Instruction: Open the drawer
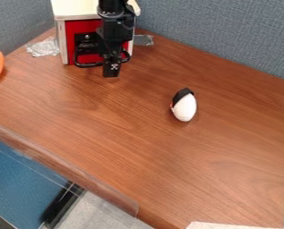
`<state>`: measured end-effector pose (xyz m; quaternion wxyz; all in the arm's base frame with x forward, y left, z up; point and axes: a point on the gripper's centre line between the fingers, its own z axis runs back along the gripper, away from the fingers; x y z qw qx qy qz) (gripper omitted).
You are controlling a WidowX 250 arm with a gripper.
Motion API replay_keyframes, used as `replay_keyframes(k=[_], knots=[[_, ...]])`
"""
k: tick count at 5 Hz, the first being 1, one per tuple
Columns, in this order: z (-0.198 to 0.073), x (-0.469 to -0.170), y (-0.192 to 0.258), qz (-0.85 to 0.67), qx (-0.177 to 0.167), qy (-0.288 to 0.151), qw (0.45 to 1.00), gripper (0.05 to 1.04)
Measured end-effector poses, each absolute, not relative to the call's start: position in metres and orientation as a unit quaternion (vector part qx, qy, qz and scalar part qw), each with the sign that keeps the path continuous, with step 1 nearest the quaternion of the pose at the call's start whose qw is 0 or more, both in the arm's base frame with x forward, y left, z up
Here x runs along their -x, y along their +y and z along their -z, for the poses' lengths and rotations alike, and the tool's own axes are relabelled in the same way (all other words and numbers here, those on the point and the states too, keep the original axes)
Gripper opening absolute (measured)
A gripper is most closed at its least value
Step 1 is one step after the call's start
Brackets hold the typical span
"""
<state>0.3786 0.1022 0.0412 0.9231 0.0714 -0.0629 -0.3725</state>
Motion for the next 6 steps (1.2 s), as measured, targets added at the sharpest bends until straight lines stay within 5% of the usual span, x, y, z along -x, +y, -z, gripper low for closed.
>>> replay_keyframes(k=[2, 3, 6], knots=[[-0.032, -0.377, 0.1, 0.372, -0.083, -0.059, 0.923, 0.348], [-0.031, -0.376, 0.099, 0.371, -0.079, -0.055, 0.924, 0.163], [-0.029, -0.358, 0.064, 0.385, -0.047, -0.053, 0.92, 0.129]])
